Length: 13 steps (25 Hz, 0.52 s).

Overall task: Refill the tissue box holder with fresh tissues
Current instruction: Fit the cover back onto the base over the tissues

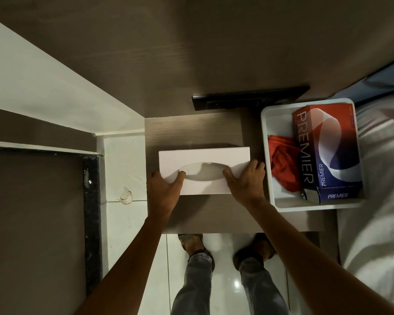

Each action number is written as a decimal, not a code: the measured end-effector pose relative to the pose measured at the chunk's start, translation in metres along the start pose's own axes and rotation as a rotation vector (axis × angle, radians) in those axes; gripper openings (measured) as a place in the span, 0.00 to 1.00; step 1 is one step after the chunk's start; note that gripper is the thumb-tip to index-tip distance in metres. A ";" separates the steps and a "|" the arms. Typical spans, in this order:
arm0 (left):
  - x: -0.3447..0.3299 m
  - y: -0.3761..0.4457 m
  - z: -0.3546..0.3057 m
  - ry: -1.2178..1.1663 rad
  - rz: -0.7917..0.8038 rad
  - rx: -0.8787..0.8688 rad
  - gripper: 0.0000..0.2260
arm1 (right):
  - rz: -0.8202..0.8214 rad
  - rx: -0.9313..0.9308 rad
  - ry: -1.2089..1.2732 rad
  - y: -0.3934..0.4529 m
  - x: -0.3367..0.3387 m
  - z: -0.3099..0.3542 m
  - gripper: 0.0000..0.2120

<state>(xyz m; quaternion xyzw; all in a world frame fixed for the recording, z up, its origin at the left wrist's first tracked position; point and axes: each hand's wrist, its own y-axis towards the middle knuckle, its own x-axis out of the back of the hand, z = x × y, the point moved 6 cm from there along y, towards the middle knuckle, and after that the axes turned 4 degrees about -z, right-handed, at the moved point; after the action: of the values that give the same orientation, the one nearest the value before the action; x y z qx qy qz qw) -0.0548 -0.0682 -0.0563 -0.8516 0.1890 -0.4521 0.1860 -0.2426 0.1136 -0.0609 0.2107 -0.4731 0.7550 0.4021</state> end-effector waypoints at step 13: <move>-0.008 0.003 0.011 0.161 -0.061 -0.203 0.30 | -0.043 0.050 -0.042 0.004 -0.007 -0.005 0.35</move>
<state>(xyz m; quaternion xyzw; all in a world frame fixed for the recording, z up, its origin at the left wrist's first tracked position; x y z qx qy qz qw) -0.0498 -0.0655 -0.0691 -0.8323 0.2220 -0.5031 0.0693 -0.2417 0.1143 -0.0700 0.2462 -0.4579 0.7533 0.4028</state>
